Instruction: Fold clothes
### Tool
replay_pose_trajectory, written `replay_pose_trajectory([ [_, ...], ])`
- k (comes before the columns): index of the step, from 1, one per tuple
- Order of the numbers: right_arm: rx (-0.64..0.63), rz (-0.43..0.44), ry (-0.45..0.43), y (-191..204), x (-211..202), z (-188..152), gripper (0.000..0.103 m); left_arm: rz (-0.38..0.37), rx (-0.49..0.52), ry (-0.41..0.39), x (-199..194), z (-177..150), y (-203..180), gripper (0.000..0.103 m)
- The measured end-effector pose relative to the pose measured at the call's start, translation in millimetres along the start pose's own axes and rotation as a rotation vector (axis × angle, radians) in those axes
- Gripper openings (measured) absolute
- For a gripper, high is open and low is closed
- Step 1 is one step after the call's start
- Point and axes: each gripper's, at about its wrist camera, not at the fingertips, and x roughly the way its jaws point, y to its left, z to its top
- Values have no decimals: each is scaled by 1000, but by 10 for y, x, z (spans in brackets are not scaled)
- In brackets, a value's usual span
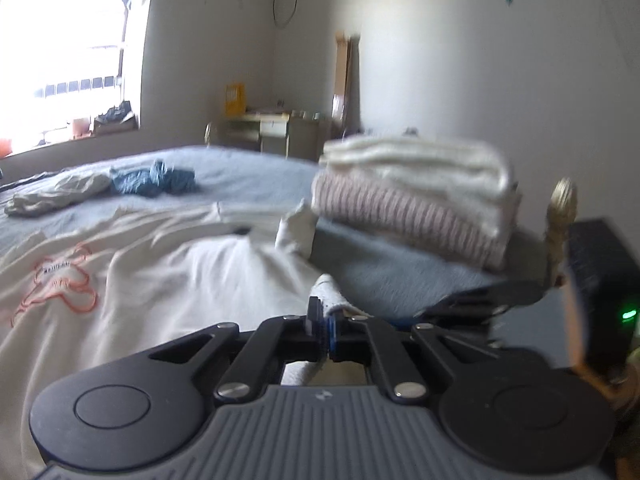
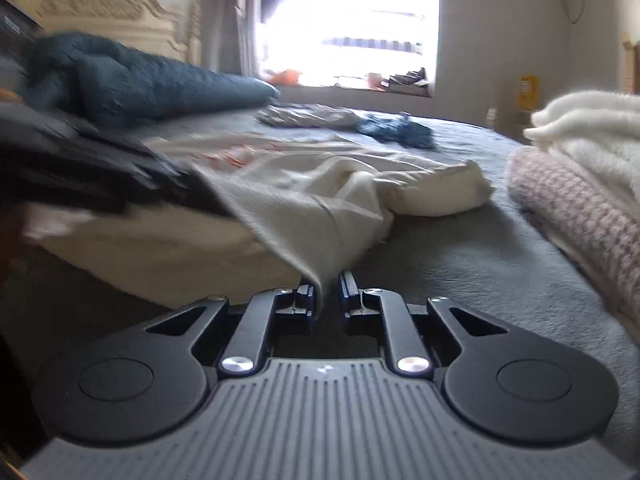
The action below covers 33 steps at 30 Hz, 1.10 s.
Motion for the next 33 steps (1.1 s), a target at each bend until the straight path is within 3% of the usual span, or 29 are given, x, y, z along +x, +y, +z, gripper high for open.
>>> replay_pose_trajectory([
  [3,22,18,-24,84,-17,142,1,36,2,-60,-150,67,52,3],
  [5,29,44,-64,170,-106,261,1,52,-6,-108,-280,156,124,3],
  [10,116,235,-118,333,-409,477,1,77,21,-222,-592,405,252,3],
  [15,252,382,-160,353,-544,579,0,44,26,-258,-649,518,269,3],
  [19,400,434,-150,180,-479,476,1,-40,-6,-212,-475,519,207,3],
  [25,588,418,-93,-81,-481,-5,1,-165,-3,-69,31,284,-91,4],
  [29,722,405,-41,-201,-433,-359,1,-213,0,57,401,36,-253,4],
  [33,836,445,33,-263,-405,-659,4,-223,-6,153,624,-139,-267,5],
])
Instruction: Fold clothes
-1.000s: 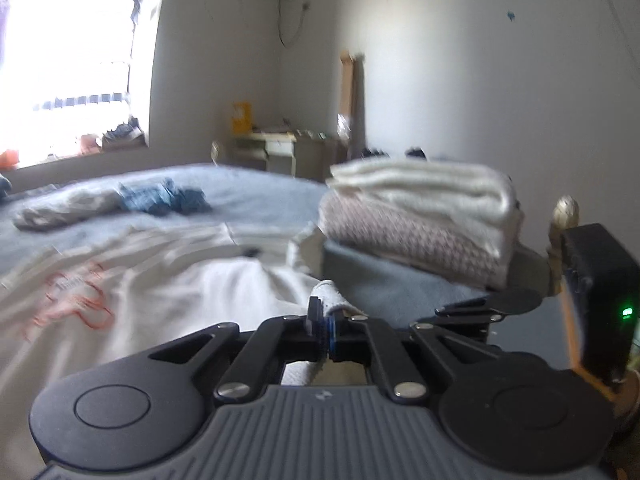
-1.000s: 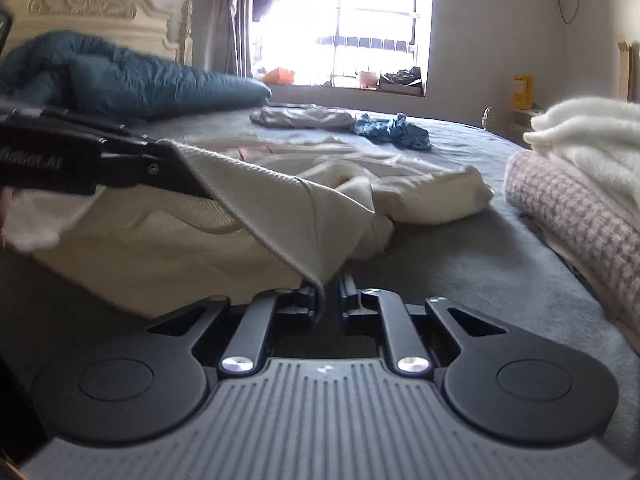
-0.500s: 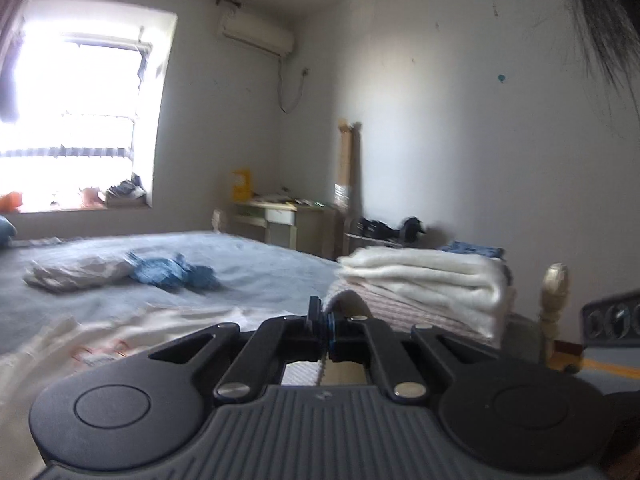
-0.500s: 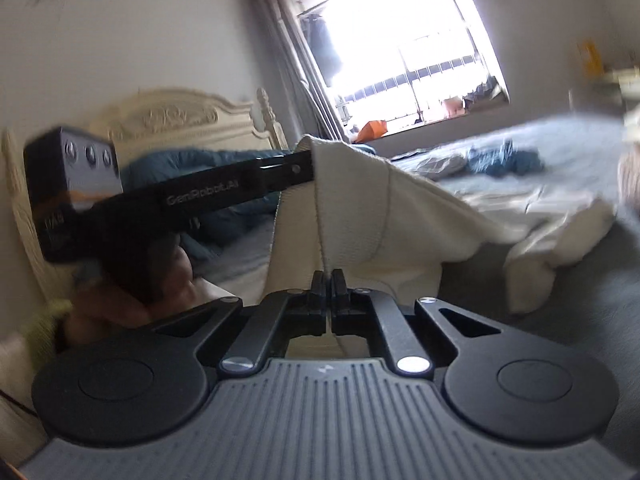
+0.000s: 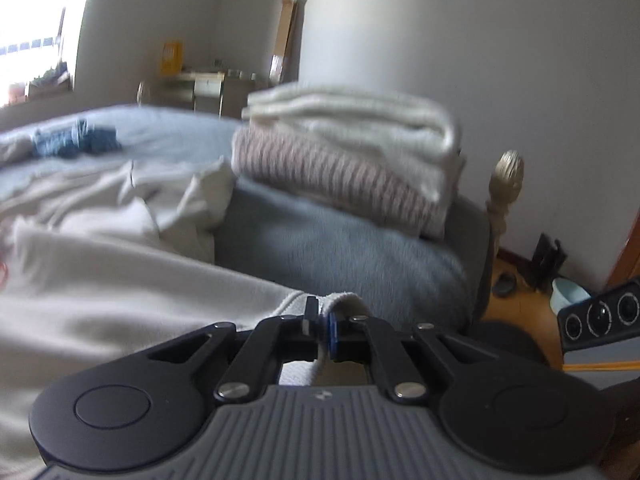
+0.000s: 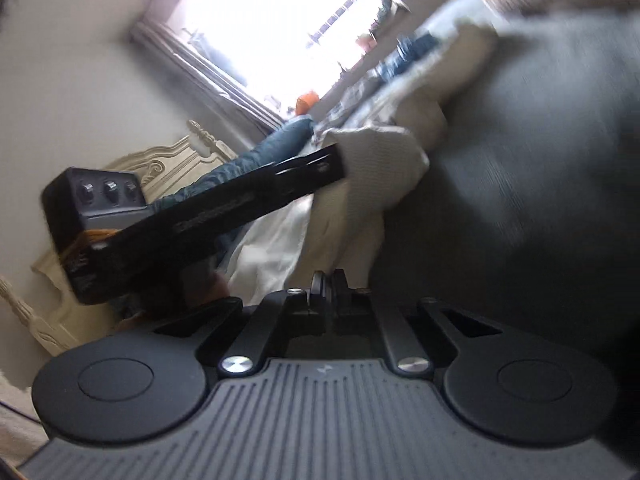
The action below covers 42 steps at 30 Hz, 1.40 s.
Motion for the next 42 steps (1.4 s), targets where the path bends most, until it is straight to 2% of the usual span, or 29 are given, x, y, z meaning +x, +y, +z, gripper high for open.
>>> replay_pose_trajectory([
  [3,62,-14,66,-159,-85,-78,5,-23,-6,26,-91,-55,25,5],
  [6,64,-69,62,-264,-291,-30,5,-52,-13,60,-277,-111,31,11],
  [8,75,-92,24,-319,-431,68,6,-71,-65,82,-379,-172,73,18],
  [10,89,-90,-18,-360,-475,218,8,-106,-142,91,-468,-250,124,36],
  [13,124,-65,-50,-413,-357,490,25,-109,-201,57,-686,-345,134,42],
  [14,138,-58,-47,-420,-282,579,31,-94,-203,44,-779,-363,130,42],
  [16,170,-56,-27,-436,-149,731,32,-35,-204,19,-1036,-383,151,44],
  [18,160,-61,-16,-347,-22,861,32,75,-202,-9,-1466,-379,233,45],
  [22,-23,-56,-17,74,97,988,33,317,-231,-69,-2380,-371,465,57],
  [25,-201,-39,-17,398,217,1005,34,497,-321,-97,-2915,-461,701,58],
  [26,-267,-18,-1,554,316,974,35,535,-366,-113,-3031,-530,787,58],
  [29,-491,60,103,1047,608,698,37,571,-538,-162,-3193,-774,1065,58],
  [31,-662,81,175,1375,888,404,38,585,-642,-181,-3182,-959,1249,58],
  [33,-832,95,233,1675,1139,110,38,564,-727,-177,-3151,-1143,1449,58],
  [36,-1030,117,306,1985,1413,-282,39,532,-801,-183,-3079,-1397,1682,58],
  [40,-1156,130,357,2233,1673,-565,40,490,-866,-197,-2966,-1672,1843,56],
  [42,-1203,110,367,2276,1784,-641,40,459,-881,-213,-2920,-1764,1887,53],
])
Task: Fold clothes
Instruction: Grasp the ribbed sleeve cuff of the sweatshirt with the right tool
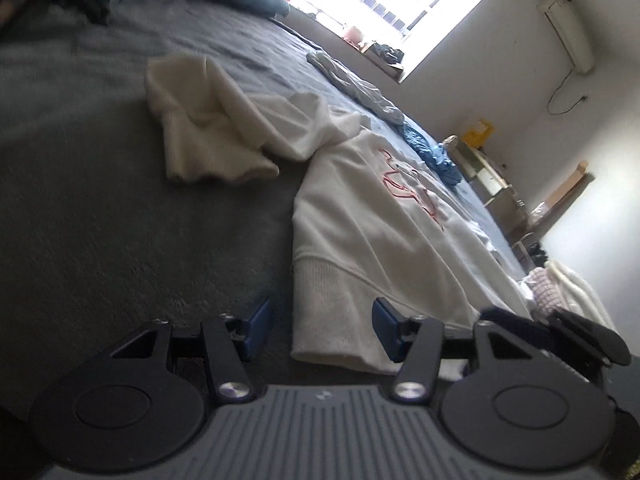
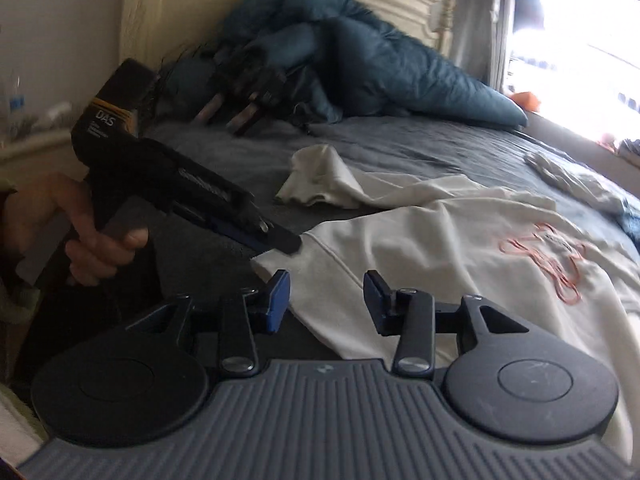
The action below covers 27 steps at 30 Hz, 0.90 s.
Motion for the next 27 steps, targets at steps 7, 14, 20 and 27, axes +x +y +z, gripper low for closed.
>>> replay_pose_trajectory([
  [7,-152,18,85,220,361,-82,43,-115,-36,-44,-12,2,87,22],
  [14,-108,-82,14,278,595,-141,31,-268,-2,-59,-30,96,-213,20],
  [20,493,-40,-96,-634,342,-238,6,-222,54,-167,-77,116,-387,53],
  [27,1178,155,-245,-1511,132,-914,6,-172,2,-95,65,43,-251,56],
])
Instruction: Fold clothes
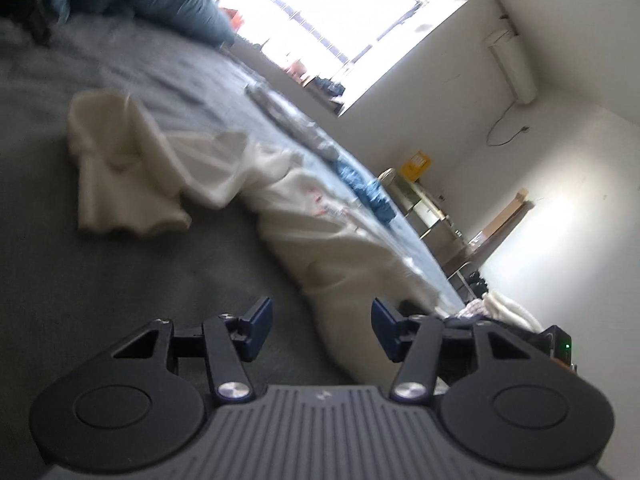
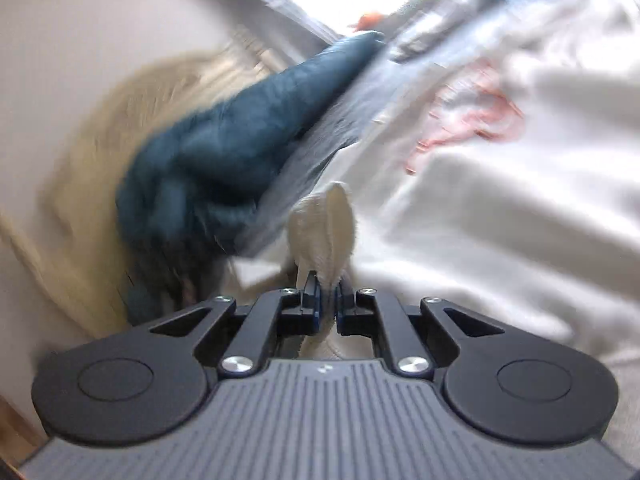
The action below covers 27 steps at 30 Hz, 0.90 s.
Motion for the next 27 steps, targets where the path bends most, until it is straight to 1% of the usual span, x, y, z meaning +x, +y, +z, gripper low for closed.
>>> replay_pose_trajectory([
  [2,119,70,-15,-186,-76,-10,6,16,-17,14,28,-34,38,58],
  [4,161,110,-32,-243,-112,-26,6,7,-45,22,81,-26,91,58],
  [6,123,120,-35,-190,-163,-42,6,-14,-81,27,144,17,158,59],
  [9,49,152,-19,19,-221,-15,6,-45,-119,35,200,88,225,59],
  [11,-16,173,-8,175,-235,-37,6,-73,-114,28,213,99,213,60],
  [12,-41,160,-1,226,-246,-47,9,-87,-100,26,214,81,185,62],
  [14,-74,122,12,278,-274,-60,10,-118,-42,28,242,17,69,65],
  [16,-64,75,21,241,-222,-33,10,-135,35,38,243,-79,-83,67],
  [17,-54,68,21,217,-204,-22,11,-139,81,37,243,-126,-168,67],
  [19,-40,76,12,179,-159,18,15,-140,174,33,238,-213,-335,70],
  [21,-32,86,5,155,-107,51,29,-117,264,18,249,-285,-493,70],
  [25,-39,107,10,186,-55,81,35,-36,435,-36,320,-368,-768,70],
  [26,-45,113,10,203,-43,94,41,-21,470,-49,367,-367,-844,70],
  [27,-52,118,9,222,-35,108,44,-5,502,-62,389,-384,-894,70],
])
